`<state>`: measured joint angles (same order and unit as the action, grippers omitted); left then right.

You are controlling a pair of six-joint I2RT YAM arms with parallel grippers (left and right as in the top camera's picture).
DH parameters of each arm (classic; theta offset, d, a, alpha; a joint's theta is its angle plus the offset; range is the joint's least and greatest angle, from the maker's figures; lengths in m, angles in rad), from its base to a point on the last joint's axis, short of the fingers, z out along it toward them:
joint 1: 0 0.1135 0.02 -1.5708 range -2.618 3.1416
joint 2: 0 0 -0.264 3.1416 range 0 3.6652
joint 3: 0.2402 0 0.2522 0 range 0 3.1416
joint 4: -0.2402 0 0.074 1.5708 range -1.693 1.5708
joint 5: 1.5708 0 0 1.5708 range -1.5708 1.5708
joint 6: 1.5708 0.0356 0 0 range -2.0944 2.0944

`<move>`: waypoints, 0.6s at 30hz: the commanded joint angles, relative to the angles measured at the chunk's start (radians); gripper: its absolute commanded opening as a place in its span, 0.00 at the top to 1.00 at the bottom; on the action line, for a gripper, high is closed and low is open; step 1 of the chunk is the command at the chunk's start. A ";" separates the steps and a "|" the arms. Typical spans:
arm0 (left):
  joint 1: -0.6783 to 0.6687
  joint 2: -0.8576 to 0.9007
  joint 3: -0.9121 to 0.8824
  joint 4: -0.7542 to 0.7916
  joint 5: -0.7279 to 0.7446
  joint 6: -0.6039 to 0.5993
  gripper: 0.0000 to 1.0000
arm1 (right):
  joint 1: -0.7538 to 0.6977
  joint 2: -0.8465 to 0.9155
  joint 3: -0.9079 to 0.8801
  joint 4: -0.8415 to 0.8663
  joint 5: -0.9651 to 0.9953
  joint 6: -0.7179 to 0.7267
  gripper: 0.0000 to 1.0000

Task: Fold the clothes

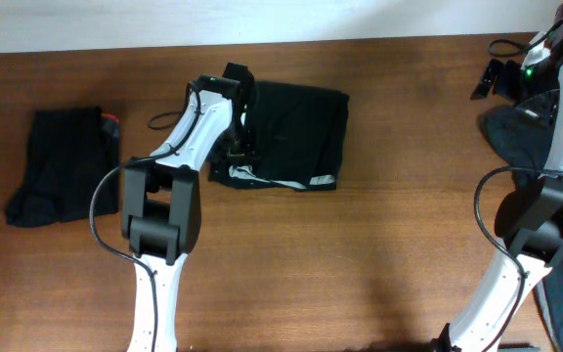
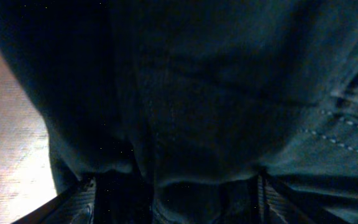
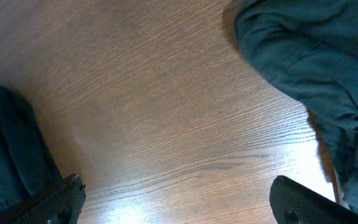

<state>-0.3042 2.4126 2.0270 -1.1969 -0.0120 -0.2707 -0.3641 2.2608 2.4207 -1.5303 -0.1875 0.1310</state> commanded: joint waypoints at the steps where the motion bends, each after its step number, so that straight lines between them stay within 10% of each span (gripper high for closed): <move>1: 0.001 0.089 0.033 -0.085 -0.103 0.038 0.20 | -0.003 0.003 0.001 -0.002 0.009 0.002 0.01; 18: 0.029 0.089 0.200 -0.205 -0.110 0.052 0.13 | -0.003 0.003 0.001 -0.002 0.009 0.002 0.01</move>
<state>-0.2932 2.4828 2.2097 -1.3952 -0.1051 -0.2424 -0.3641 2.2608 2.4207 -1.5303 -0.1871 0.1314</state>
